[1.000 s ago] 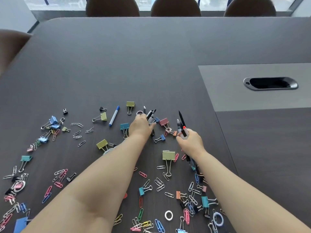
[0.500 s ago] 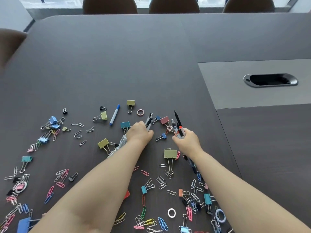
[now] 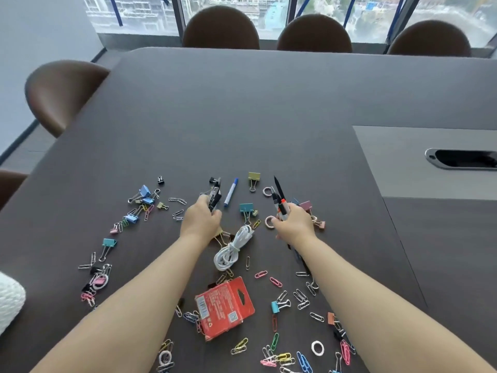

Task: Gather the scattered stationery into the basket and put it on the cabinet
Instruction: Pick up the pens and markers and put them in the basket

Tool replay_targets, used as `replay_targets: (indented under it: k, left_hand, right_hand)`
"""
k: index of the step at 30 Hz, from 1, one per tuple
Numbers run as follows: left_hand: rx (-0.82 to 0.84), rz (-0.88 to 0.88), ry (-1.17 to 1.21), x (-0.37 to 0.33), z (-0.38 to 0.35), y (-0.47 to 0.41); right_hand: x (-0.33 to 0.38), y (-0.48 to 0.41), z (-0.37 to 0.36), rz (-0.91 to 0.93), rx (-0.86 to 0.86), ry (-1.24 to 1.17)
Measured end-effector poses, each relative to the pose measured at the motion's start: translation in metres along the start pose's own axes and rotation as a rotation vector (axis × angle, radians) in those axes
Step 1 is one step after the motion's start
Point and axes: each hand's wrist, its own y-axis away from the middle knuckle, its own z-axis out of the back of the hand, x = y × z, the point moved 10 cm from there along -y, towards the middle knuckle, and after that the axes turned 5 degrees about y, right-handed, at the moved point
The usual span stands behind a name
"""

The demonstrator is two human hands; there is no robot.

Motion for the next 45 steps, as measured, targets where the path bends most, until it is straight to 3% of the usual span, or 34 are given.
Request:
replay_targets:
  k: [7,12,21,28,36,45]
  left_hand:
    - [-0.016,0.024,-0.101,0.045,0.039,-0.029]
    - [0.043,0.096,0.018,0.072,0.042,-0.052]
    - [0.104,0.088,0.133,0.102,0.038,-0.056]
    - [0.098,0.081,0.149,0.101,0.052,-0.019]
    - [-0.025,0.132,0.273,0.111,0.104,0.064]
    - [-0.326,0.215,0.007,0.168,0.211,0.18]
  right_hand:
    - [0.066,-0.028,-0.043,0.004,-0.047,0.133]
    - [0.092,-0.064,-0.055,-0.024,-0.104,0.246]
    - [0.09,-0.088,-0.084,-0.14,0.002,0.438]
    - [0.099,-0.05,-0.084,-0.006,0.06,0.343]
    - [0.121,0.041,-0.099,0.198,0.243,0.32]
    - [0.17,0.138,-0.155,0.392,0.437,0.259]
